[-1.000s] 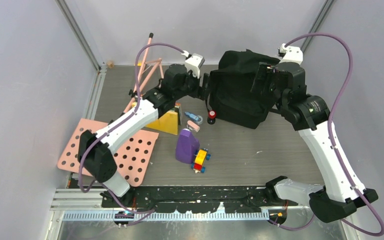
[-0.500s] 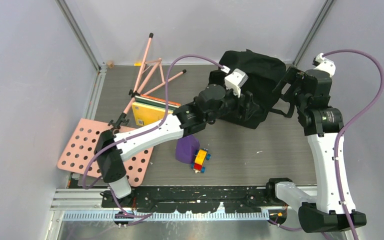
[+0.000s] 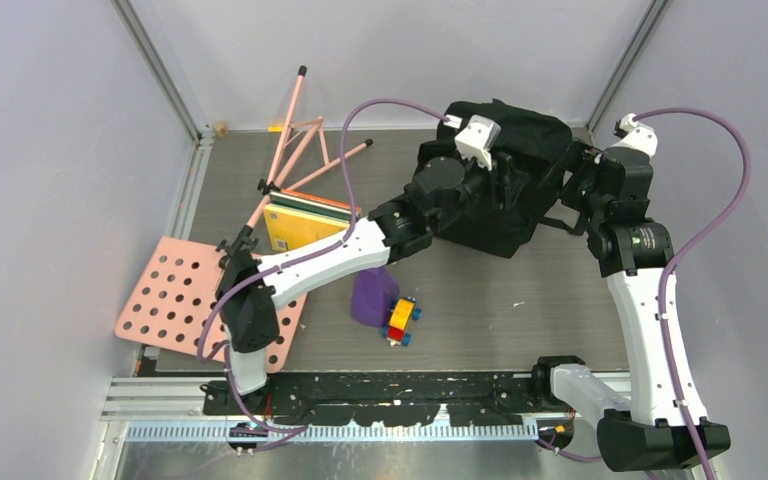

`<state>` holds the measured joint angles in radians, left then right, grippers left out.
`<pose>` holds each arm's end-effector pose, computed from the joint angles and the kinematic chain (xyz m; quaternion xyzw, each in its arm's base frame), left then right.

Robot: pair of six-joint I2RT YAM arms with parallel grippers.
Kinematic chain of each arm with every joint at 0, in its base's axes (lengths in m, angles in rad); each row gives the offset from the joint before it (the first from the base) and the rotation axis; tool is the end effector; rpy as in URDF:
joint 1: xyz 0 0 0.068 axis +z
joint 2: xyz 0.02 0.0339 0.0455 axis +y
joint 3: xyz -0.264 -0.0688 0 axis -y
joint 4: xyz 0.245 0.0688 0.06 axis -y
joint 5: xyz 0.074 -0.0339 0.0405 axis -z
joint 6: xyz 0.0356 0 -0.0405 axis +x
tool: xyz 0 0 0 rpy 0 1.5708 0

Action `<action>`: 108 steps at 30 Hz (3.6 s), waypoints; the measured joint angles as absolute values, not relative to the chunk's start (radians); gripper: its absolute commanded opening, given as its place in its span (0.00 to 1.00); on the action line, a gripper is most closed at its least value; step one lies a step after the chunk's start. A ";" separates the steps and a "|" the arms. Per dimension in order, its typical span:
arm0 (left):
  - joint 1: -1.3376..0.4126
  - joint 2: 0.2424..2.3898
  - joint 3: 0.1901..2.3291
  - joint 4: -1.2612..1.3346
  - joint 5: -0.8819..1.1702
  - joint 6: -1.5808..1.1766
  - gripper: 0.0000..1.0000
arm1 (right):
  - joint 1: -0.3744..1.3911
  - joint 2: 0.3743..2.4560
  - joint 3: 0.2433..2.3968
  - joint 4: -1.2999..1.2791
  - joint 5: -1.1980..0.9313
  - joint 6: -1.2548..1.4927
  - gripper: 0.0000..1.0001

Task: Pack the student bag
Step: Unzip the student bag at the center of the board.

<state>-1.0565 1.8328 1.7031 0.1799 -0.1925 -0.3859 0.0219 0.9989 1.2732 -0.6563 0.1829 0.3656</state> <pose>0.2263 -0.3866 0.4018 0.1600 0.6707 -0.4265 0.5854 0.1979 -0.0021 0.4190 0.1915 0.8041 0.0331 0.5618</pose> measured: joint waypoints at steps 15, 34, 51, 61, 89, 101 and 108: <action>-1.062 1.993 1.879 0.173 -0.238 -0.329 0.42 | 0.022 0.993 1.226 -0.592 0.185 0.352 0.70; -1.078 2.086 1.972 0.165 -0.400 -0.223 0.36 | 0.022 0.993 1.210 -0.559 0.181 0.342 0.71; -1.078 2.092 1.915 0.239 -0.392 -0.196 0.00 | 0.022 1.031 1.167 -0.449 0.143 0.235 0.55; -1.078 2.022 1.855 0.235 -0.382 -0.193 0.00 | 0.022 1.049 1.154 -0.410 0.175 0.177 0.01; -0.955 1.798 1.616 0.200 -0.368 -0.258 0.00 | 0.024 1.009 1.117 -0.383 0.278 0.220 0.00; -0.819 1.683 1.435 0.161 -0.329 -0.298 0.00 | 0.024 1.009 1.118 -0.389 0.285 0.219 0.00; -0.757 1.678 1.379 0.133 -0.262 -0.311 0.00 | 0.024 1.013 1.124 -0.394 0.273 0.216 0.00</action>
<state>-0.7567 1.6775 1.3788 0.1333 -0.2619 -0.3111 0.0242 1.0130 1.1240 -0.3939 0.2726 0.2157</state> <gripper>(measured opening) 0.018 0.051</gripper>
